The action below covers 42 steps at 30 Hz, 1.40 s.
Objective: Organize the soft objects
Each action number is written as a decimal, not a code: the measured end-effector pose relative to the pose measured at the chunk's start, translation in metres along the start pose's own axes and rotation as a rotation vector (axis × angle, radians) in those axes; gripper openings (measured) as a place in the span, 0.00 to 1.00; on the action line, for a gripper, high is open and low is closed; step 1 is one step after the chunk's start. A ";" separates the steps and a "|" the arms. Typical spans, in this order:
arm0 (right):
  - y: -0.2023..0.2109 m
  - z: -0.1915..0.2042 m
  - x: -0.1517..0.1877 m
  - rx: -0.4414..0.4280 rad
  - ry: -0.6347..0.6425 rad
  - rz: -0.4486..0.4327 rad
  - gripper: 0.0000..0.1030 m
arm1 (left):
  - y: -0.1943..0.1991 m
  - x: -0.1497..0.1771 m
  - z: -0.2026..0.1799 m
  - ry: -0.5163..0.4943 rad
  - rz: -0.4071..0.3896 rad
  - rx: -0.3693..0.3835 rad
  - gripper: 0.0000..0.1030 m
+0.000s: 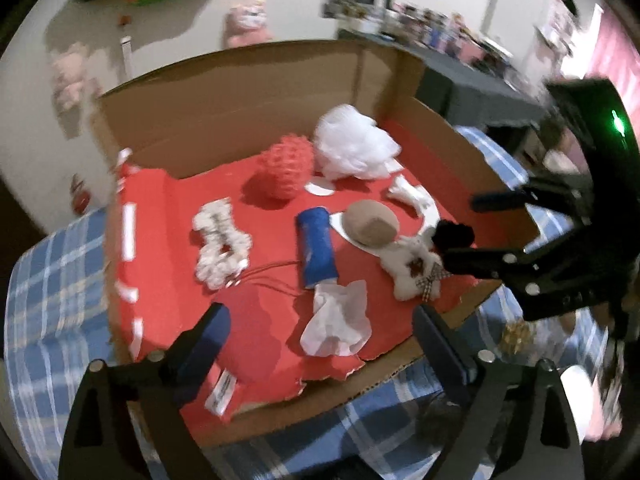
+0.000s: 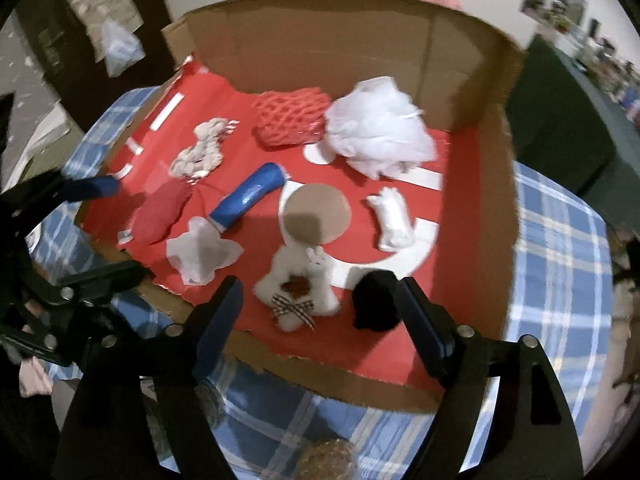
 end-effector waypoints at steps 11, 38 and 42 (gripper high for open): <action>-0.006 -0.006 0.021 0.021 -0.129 -0.013 0.79 | 0.011 0.022 0.012 0.157 -0.054 -0.143 0.99; -0.015 -0.007 0.033 0.049 -0.156 -0.006 0.79 | -0.007 0.037 0.032 0.244 -0.017 -0.233 0.99; -0.015 -0.008 0.033 0.047 -0.157 -0.007 0.79 | -0.008 0.037 0.032 0.247 -0.020 -0.230 0.99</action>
Point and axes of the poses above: each gripper's, at about its wrist camera, not at the fingertips, and y roughly against the way its jaws point, z to its left, x to its underside, the point moved 10 cm from there along -y, roughly the way its jaws point, and after that the axes turned 9 degrees about x, right-handed, at the moved point
